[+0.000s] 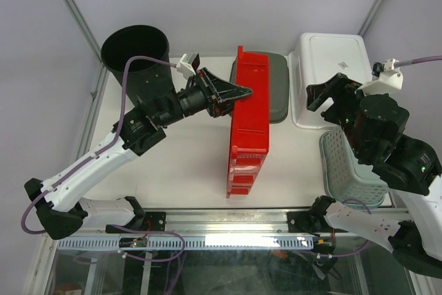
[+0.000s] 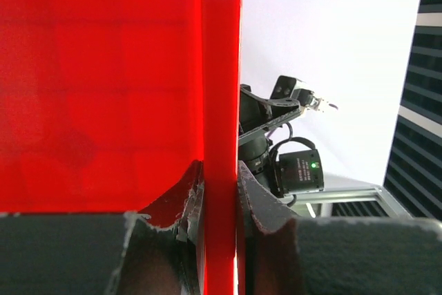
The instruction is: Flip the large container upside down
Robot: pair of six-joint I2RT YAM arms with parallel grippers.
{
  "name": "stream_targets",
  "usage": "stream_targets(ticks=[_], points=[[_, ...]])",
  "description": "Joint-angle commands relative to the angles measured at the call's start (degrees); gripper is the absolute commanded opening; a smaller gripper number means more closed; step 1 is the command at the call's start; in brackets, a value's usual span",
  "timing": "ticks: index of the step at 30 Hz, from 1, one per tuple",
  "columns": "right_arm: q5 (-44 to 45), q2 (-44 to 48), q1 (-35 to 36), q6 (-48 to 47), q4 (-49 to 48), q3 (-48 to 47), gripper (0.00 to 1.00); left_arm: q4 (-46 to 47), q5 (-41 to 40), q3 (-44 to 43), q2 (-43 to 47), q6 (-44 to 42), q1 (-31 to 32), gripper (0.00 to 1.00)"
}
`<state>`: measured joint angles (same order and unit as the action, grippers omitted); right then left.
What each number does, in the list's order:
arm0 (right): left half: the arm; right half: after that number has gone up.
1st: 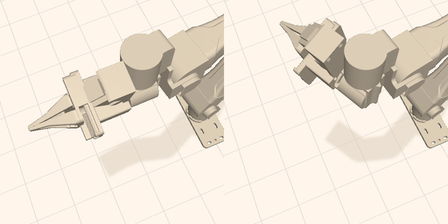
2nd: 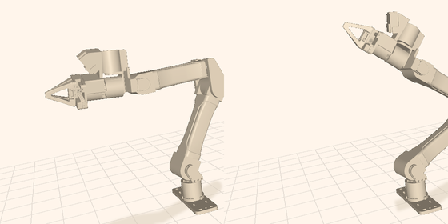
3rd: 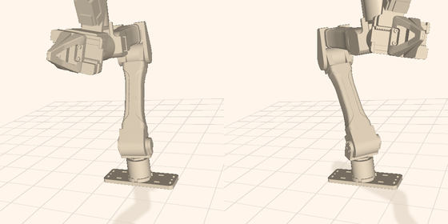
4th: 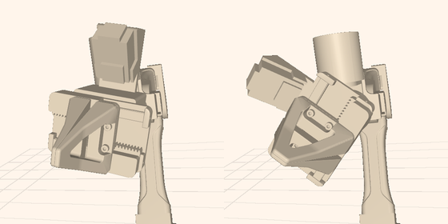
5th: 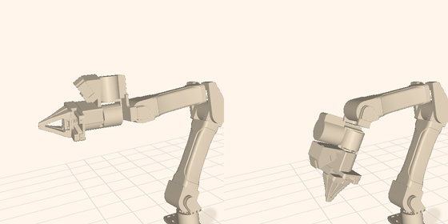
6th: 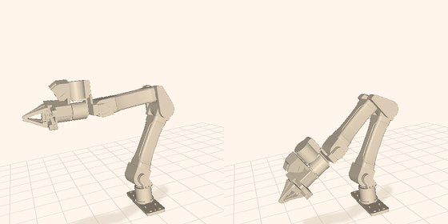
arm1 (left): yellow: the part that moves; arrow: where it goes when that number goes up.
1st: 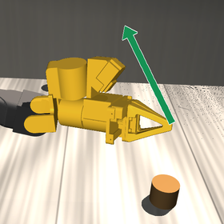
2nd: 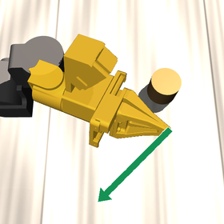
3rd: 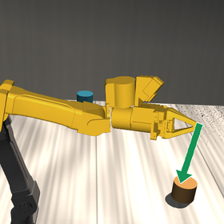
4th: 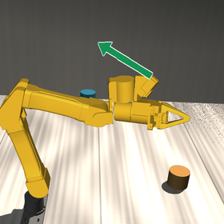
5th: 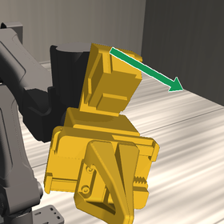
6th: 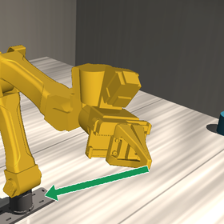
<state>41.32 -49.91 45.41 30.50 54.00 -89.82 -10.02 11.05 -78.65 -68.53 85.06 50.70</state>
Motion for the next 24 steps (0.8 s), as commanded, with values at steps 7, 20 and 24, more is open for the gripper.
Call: stream_targets(ticks=[7, 20, 24], points=[[0.28, 0.61, -0.05, 1.01, -1.25, -0.84, 0.83, 24.23, 3.74, 10.76, 4.88, 8.41, 1.17, 0.00], [-3.33, -0.80, -0.03, 1.99, -2.01, 1.01, 0.83, 18.95, 4.01, 28.20, 17.70, 11.29, -3.28, 0.00], [-4.56, -0.57, 0.01, 2.46, -2.14, 2.45, 0.83, 14.69, 5.78, 33.18, 21.22, 8.54, -7.16, 0.00]])
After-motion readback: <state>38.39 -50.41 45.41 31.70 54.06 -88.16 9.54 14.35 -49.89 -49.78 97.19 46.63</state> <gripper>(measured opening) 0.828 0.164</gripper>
